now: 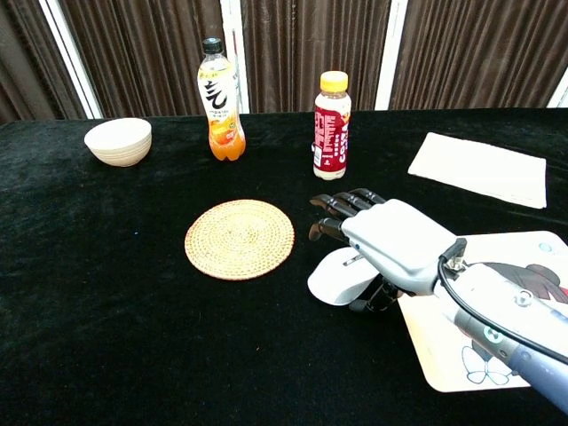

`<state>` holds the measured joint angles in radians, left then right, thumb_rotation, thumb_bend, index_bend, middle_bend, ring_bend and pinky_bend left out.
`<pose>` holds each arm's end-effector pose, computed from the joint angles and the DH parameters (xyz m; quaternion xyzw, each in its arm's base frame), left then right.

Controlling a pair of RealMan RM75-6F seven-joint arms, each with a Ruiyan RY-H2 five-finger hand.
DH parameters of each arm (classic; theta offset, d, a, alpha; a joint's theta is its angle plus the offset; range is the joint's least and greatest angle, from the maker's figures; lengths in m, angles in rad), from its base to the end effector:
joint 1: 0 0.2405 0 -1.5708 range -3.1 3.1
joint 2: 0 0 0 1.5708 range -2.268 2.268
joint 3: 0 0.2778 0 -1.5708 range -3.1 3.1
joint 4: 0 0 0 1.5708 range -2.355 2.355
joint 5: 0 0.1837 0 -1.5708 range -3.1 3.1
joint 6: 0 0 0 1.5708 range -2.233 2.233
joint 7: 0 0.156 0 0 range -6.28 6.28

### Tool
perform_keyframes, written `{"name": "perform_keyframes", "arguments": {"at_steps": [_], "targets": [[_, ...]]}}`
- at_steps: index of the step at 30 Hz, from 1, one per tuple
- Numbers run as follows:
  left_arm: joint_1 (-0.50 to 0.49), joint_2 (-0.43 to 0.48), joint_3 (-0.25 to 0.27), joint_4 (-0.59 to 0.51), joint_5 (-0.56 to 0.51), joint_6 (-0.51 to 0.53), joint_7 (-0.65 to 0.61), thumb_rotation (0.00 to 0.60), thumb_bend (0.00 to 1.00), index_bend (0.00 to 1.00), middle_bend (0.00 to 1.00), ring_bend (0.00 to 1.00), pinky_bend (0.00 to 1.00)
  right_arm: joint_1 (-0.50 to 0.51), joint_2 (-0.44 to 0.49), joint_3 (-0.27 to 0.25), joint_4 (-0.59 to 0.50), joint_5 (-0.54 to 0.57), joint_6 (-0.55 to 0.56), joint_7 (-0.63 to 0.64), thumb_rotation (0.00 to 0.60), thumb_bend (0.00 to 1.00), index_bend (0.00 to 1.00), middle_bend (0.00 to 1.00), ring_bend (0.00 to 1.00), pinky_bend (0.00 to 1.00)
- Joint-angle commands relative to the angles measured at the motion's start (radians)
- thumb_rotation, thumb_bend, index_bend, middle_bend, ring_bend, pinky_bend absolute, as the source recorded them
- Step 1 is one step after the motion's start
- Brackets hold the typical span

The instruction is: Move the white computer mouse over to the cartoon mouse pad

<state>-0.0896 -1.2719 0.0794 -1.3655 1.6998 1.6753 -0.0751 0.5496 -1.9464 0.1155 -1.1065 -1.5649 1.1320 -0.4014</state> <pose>-0.3185 0.1692 0.1549 -0.6466 -0.3236 -0.4416 0.5313 -0.1588 -0.2919 -0.0938 0.7751 -0.2468 0.4053 0.4172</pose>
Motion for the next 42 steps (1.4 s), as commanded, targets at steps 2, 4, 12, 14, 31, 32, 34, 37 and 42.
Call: {"name": "perform_keyframes", "arguments": {"at_steps": [2, 4, 12, 14, 31, 32, 34, 37, 42], "targets": [[0.0, 0.002, 0.0, -0.003, 0.002, -0.007, -0.001, 0.6, 0.07, 0.0, 0.0, 0.0, 0.0, 0.004, 0.002, 0.0, -0.005, 0.012, -0.008, -0.013, 0.6, 0.0, 0.25, 0.03, 0.0, 0.0], [0.0, 0.003, -0.001, -0.005, 0.002, -0.01, -0.004, 0.6, 0.07, 0.0, 0.0, 0.0, 0.0, 0.006, 0.003, 0.0, -0.008, 0.017, -0.012, -0.02, 0.6, 0.0, 0.25, 0.04, 0.0, 0.0], [-0.001, 0.007, -0.005, -0.012, 0.001, -0.029, -0.015, 0.6, 0.07, 0.0, 0.0, 0.0, 0.0, 0.019, -0.003, -0.006, -0.006, 0.031, -0.026, -0.049, 0.6, 0.0, 0.25, 0.04, 0.0, 0.0], [-0.002, 0.008, -0.005, -0.014, 0.0, -0.035, -0.017, 0.6, 0.07, 0.0, 0.0, 0.0, 0.0, 0.022, -0.006, -0.006, -0.005, 0.037, -0.031, -0.058, 0.6, 0.02, 0.25, 0.04, 0.0, 0.0], [-0.004, 0.015, -0.007, -0.025, 0.002, -0.064, -0.034, 0.6, 0.07, 0.0, 0.0, 0.0, 0.0, 0.013, 0.021, -0.025, -0.047, 0.026, 0.025, -0.073, 0.6, 0.12, 0.47, 0.28, 0.06, 0.16], [-0.004, 0.015, -0.007, -0.026, 0.003, -0.064, -0.035, 0.6, 0.07, 0.0, 0.0, 0.0, 0.0, 0.01, 0.027, -0.03, -0.052, 0.019, 0.034, -0.072, 0.6, 0.12, 0.47, 0.29, 0.08, 0.19], [-0.003, 0.015, -0.007, -0.027, 0.004, -0.063, -0.036, 0.6, 0.07, 0.0, 0.0, 0.0, 0.0, 0.005, 0.037, -0.04, -0.061, 0.009, 0.046, -0.072, 0.6, 0.12, 0.47, 0.31, 0.1, 0.22], [-0.001, 0.014, -0.007, -0.027, 0.008, -0.061, -0.034, 0.6, 0.07, 0.0, 0.0, 0.0, 0.0, -0.003, 0.055, -0.049, -0.079, -0.005, 0.067, -0.078, 0.6, 0.12, 0.48, 0.33, 0.13, 0.27], [-0.001, 0.011, -0.009, -0.026, 0.008, -0.065, -0.029, 0.6, 0.07, 0.0, 0.0, 0.0, 0.0, -0.008, 0.102, -0.058, -0.129, -0.044, 0.112, -0.084, 0.6, 0.12, 0.51, 0.36, 0.16, 0.33]]}}
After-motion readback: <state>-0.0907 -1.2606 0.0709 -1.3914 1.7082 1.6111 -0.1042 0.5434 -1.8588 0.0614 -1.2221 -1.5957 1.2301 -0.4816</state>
